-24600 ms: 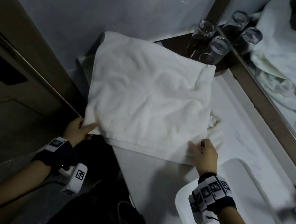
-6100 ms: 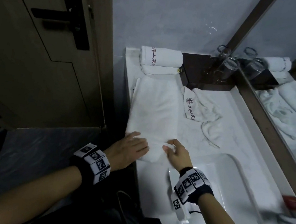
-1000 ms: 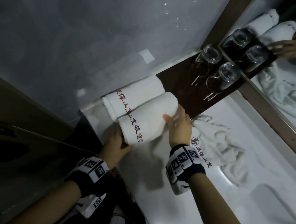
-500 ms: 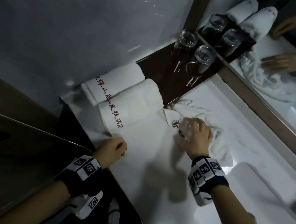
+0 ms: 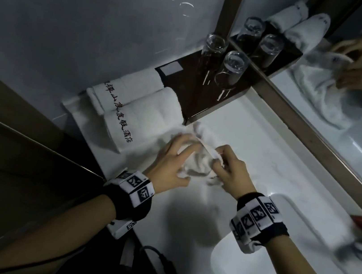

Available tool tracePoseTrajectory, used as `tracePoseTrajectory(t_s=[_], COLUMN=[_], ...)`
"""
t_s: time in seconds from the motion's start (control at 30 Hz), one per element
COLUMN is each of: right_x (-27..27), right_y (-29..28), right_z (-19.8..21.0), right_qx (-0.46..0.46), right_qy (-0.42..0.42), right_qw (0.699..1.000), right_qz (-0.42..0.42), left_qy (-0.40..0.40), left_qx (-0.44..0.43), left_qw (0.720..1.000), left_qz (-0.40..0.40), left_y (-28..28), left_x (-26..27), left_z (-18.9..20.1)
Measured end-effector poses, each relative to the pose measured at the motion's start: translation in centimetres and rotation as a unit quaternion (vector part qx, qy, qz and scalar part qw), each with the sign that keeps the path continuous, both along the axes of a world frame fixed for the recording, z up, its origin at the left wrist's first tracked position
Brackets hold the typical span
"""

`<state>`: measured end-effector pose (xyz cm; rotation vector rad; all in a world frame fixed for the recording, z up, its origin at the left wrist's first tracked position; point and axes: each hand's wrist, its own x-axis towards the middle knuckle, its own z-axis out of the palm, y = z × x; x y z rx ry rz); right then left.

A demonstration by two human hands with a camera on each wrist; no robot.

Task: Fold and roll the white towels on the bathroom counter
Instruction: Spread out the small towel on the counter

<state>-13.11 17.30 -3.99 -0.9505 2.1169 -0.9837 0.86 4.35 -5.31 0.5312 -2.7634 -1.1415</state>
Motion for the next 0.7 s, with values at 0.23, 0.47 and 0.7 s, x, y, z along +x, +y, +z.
tracePoseTrajectory(t_s=[0.23, 0.47, 0.7], right_x=[1.3, 0.0, 0.4], right_y=[0.0, 2.1, 3.3], right_z=[3.6, 1.4, -0.2], right_qx=[-0.109, 0.12, 0.075], right_qy=[-0.153, 0.108, -0.11], right_qw=[0.982, 0.981, 0.984], right_qz=[0.032, 0.108, -0.122], left_qy=[-0.015, -0.022, -0.024], left_qx=[0.142, 0.164, 0.262], left_qw=[0.99, 0.984, 0.955], left_qz=[0.002, 0.067, 0.139], left_y=[0.6, -0.3, -0.5], left_x=[1.5, 4.4, 6.4], left_z=[1.6, 1.4, 1.8])
